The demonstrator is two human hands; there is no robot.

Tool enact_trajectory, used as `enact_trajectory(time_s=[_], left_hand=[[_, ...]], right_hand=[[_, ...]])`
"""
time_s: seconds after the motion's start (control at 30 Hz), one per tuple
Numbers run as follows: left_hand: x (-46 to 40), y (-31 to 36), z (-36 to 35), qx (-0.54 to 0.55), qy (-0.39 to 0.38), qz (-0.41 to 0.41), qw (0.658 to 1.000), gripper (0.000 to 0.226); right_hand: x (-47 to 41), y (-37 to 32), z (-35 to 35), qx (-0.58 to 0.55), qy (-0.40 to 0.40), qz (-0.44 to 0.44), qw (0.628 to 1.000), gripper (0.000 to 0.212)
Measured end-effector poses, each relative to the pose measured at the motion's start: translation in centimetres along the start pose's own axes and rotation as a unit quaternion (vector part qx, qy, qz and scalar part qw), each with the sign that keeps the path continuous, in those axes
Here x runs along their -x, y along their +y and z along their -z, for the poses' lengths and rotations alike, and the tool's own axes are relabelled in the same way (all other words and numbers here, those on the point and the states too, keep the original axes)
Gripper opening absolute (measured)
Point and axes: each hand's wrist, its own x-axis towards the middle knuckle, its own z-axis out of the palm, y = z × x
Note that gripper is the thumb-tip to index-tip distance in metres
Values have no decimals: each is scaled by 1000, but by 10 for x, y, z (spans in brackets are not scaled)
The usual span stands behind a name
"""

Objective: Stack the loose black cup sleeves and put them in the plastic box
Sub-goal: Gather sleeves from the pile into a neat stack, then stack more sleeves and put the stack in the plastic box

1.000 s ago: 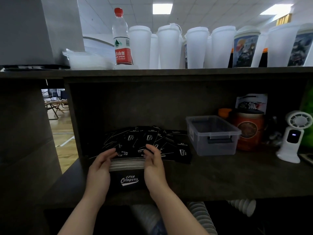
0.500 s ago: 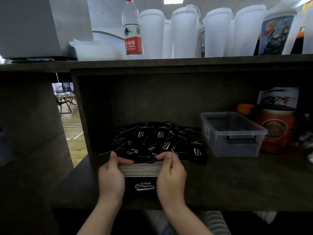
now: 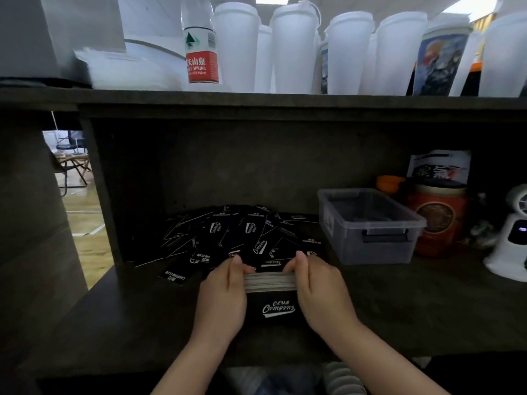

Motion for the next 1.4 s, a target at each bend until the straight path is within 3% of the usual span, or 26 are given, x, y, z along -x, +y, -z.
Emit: enact_trajectory(time_s=[0.07, 0.1, 0.2, 0.27, 0.37, 0.43, 0.47, 0.57, 0.63, 0.77, 0.83, 1.0, 1.17, 1.4], left_hand=[[2, 1, 1, -3, 2, -3, 1000, 42], [2, 1, 1, 0, 3, -7, 1000, 42], [3, 3, 1, 20, 11, -4, 1000, 40], [4, 4, 1, 33, 12, 19, 999, 39], [1, 8, 7, 33, -42, 64, 997, 44], [-6, 17, 16, -7, -85, 36, 996, 49], [-13, 22, 22, -20, -71, -15, 997, 49], [-57, 33, 36, -37, 77, -190, 978, 36], [-87, 32, 37, -86, 128, -250, 956, 27], [-109, -24, 14, -191, 77, -231, 951, 13], [-111, -44, 6, -202, 50, -206, 956, 14], [-116, -49, 9, -190, 54, -238, 951, 15], [-117, -52, 6, -177, 56, -238, 953, 14], [-119, -54, 0, -155, 46, -233, 959, 24]], right_hand=[[-4, -10, 10, 157, -36, 111, 981, 76], [-7, -19, 14, 214, -99, 141, 962, 78], [-12, -34, 25, 228, -309, 143, 912, 65], [-15, -38, 29, 219, -364, 129, 896, 58], [-18, -40, 30, 198, -352, 120, 907, 48], [-17, -39, 30, 184, -343, 122, 913, 45], [-16, -39, 30, 180, -347, 127, 912, 46], [-23, -39, 42, 149, -365, 112, 912, 47], [-43, -35, 61, 132, -325, 93, 932, 44], [-121, 10, 114, 140, -168, 40, 975, 43], [-160, 52, 128, 177, -143, -10, 974, 46], [-209, 134, 112, 271, -218, -104, 932, 48], [-234, 151, 109, 246, -276, -115, 922, 42], [-252, 166, 92, 273, -369, -129, 879, 43]])
